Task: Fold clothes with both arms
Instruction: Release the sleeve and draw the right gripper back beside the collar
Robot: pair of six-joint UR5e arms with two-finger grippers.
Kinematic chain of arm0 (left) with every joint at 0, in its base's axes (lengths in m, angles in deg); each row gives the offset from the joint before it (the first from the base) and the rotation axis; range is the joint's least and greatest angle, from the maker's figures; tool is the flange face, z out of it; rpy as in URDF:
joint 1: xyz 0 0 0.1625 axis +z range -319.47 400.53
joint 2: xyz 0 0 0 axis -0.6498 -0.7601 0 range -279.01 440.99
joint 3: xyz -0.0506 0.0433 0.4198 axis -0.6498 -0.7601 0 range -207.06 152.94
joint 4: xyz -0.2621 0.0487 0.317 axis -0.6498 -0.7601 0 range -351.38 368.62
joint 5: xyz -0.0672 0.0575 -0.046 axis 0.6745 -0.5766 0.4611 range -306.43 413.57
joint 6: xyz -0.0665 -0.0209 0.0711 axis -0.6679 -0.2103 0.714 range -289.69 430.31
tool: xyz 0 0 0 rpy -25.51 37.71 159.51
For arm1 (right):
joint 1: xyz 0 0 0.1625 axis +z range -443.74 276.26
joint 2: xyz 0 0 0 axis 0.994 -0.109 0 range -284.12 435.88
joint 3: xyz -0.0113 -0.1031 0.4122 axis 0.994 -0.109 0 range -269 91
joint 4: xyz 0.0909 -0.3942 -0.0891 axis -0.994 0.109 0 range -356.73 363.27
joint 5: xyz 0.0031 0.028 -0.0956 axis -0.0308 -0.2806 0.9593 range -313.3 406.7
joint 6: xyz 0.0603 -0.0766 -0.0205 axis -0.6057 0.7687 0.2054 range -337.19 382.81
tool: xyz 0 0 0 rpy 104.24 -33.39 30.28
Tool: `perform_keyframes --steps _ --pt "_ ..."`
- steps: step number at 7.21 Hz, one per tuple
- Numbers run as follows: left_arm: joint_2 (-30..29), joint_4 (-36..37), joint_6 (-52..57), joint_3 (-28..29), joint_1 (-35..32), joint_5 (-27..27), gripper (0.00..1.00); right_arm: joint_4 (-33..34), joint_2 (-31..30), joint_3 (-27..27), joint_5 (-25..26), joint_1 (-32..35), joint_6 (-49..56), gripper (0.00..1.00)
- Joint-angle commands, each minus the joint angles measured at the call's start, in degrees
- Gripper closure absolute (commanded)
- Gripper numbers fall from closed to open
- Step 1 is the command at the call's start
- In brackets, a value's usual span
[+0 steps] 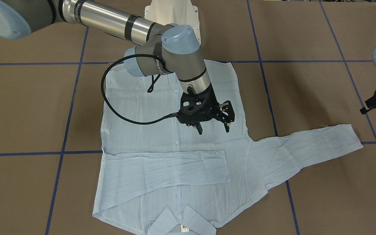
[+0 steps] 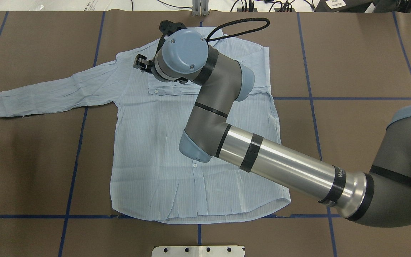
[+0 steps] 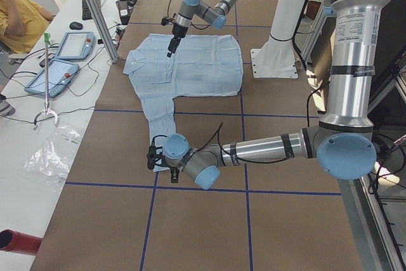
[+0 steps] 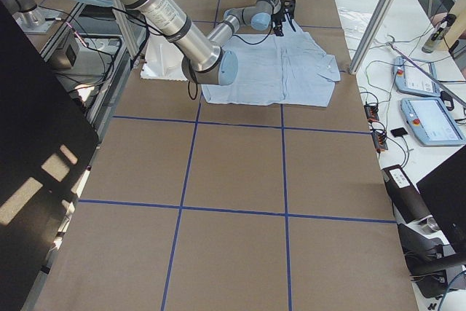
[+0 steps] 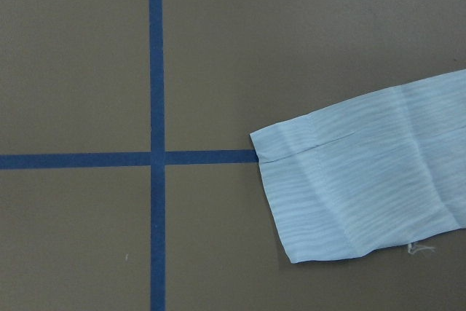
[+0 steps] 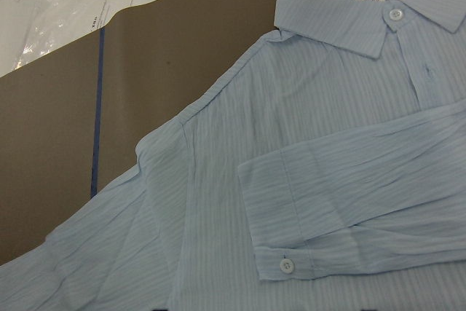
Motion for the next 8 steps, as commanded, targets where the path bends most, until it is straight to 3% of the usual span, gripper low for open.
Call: perform_keyframes --steps 1,8 --pt "-3.47 -0.81 -2.44 3.77 1.08 -0.01 0.09 -0.09 -7.84 8.88 -0.13 0.53 0.49 0.1" --pt "-6.21 -3.97 -2.44 8.97 4.33 -0.1 0.19 -0.09 -10.07 10.41 -0.13 0.45 0.58 0.1"
